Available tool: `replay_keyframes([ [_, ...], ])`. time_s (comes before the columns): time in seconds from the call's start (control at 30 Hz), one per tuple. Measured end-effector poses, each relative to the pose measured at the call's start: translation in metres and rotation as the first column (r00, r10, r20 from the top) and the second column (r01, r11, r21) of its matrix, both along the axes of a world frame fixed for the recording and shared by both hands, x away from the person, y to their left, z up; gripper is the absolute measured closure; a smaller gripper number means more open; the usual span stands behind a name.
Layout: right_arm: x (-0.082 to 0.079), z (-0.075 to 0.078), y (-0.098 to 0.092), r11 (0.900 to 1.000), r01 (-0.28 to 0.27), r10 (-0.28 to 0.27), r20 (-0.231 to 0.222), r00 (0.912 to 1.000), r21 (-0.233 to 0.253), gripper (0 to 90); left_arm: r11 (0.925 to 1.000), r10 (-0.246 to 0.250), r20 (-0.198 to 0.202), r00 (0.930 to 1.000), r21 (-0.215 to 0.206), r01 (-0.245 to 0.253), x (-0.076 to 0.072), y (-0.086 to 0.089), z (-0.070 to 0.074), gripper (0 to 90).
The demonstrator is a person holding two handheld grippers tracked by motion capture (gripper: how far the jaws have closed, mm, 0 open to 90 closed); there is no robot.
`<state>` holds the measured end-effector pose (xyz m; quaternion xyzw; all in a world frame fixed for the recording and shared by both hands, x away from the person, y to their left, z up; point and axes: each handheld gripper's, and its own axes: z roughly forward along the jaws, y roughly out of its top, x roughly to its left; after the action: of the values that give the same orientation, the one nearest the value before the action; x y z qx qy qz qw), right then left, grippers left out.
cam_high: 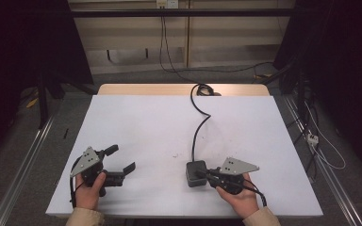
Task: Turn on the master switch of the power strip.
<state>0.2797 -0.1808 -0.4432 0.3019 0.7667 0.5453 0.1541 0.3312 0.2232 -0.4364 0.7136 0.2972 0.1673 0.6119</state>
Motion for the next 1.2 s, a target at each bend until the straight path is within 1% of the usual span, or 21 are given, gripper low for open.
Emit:
replay_keyframes([
  [0.2,-0.0013,0.0008,0.0012,1.0,-0.004,0.004,-0.001,1.0,-0.019,90.0,1.0,0.001,-0.002,1.0,-0.001,-0.001,-0.0003,-0.0002,-0.0002,3.3],
  [0.3,-0.0036,0.0022,0.0038,0.999,0.001,0.0,0.021,0.9998,-0.048,90.0,1.0,0.001,-0.002,1.0,-0.003,-0.001,-0.0006,-0.0009,-0.0001,3.3],
  [0.33,-0.0034,0.0021,0.0036,0.999,0.001,0.0,0.021,0.9998,-0.045,90.0,1.0,0.001,-0.002,1.0,0.0,-0.001,-0.0005,-0.0011,-0.0001,3.3],
  [0.4,-0.0021,0.0013,0.0021,1.0,-0.002,0.002,0.008,1.0,-0.024,90.0,1.0,-0.001,-0.001,1.0,0.0,0.001,-0.0001,-0.0012,0.0,3.3],
  [0.47,-0.0009,-0.0009,0.0007,1.0,-0.008,0.008,0.012,0.9999,-0.002,90.0,1.0,-0.003,0.005,1.0,0.002,0.003,0.001,-0.0008,0.0003,3.3],
  [0.5,-0.0004,-0.001,-0.0008,1.0,0.0,0.0,0.002,1.0,0.017,90.0,1.0,-0.002,0.003,1.0,0.001,0.002,0.0013,-0.0005,0.0003,3.3],
  [0.53,-0.0001,-0.0003,-0.0018,1.0,0.0,0.0,-0.005,1.0,0.02,90.0,1.0,0.0,0.003,1.0,-0.003,0.0,0.0015,-0.0004,0.0001,3.3],
  [0.6,-0.0007,0.0012,-0.0028,1.0,-0.006,0.006,0.007,1.0,0.009,90.0,1.0,0.004,0.002,1.0,0.0,-0.004,0.0016,0.0009,0.0,3.3],
  [0.67,-0.0007,0.0031,-0.0046,0.999,0.001,-0.001,0.011,0.9999,0.05,90.0,1.0,0.005,0.0,1.0,-0.001,-0.005,0.0017,0.0013,-0.0004,3.3],
  [0.7,-0.0007,0.0047,-0.0049,0.998,0.01,-0.01,0.016,0.9998,0.059,90.0,1.0,0.004,0.001,1.0,0.001,-0.004,0.0018,0.0015,-0.0005,3.3],
  [0.8,-0.0004,0.006,-0.0044,0.998,0.012,-0.013,0.014,0.9998,0.058,90.0,1.0,0.002,0.003,1.0,-0.002,-0.002,0.0015,0.0013,0.0,3.4],
  [0.83,0.0,0.0049,-0.0043,0.998,0.017,-0.017,0.004,0.9998,0.055,87.1,1.0,0.003,0.004,1.0,-0.004,-0.003,0.0015,0.0012,0.0002,3.3],
  [0.87,0.0,0.0049,-0.0043,0.998,0.017,-0.017,0.004,0.9998,0.055,87.1,1.0,0.004,0.004,1.0,-0.006,-0.004,0.0015,0.0011,0.0004,3.3],
  [0.9,0.0005,0.0043,-0.0041,0.998,0.026,-0.026,-0.001,0.9997,0.058,81.8,1.0,0.004,0.005,1.0,-0.005,-0.004,0.0015,0.0011,0.0004,3.3],
  [0.93,0.0009,0.004,-0.0042,0.998,0.033,-0.033,-0.009,0.9994,0.054,81.7,1.0,0.005,0.003,1.0,-0.004,-0.005,0.0014,0.0009,0.0004,3.3],
  [1.0,0.0014,0.0038,-0.0047,0.998,0.033,-0.032,-0.011,0.9994,0.05,81.5,1.0,0.004,0.005,1.0,-0.005,-0.004,0.0013,0.0006,0.0005,3.3],
  [1.1,0.0019,0.0048,-0.0058,0.997,0.042,-0.041,-0.017,0.999,0.065,78.4,1.0,0.002,0.006,1.0,-0.004,-0.002,0.0009,0.0013,0.0008,3.3],
  [1.2,0.0032,0.0045,-0.006,0.996,0.04,-0.038,-0.028,0.9989,0.083,75.6,0.9999,0.009,0.003,1.0,-0.005,-0.009,0.0006,0.0027,0.0007,3.3],
])
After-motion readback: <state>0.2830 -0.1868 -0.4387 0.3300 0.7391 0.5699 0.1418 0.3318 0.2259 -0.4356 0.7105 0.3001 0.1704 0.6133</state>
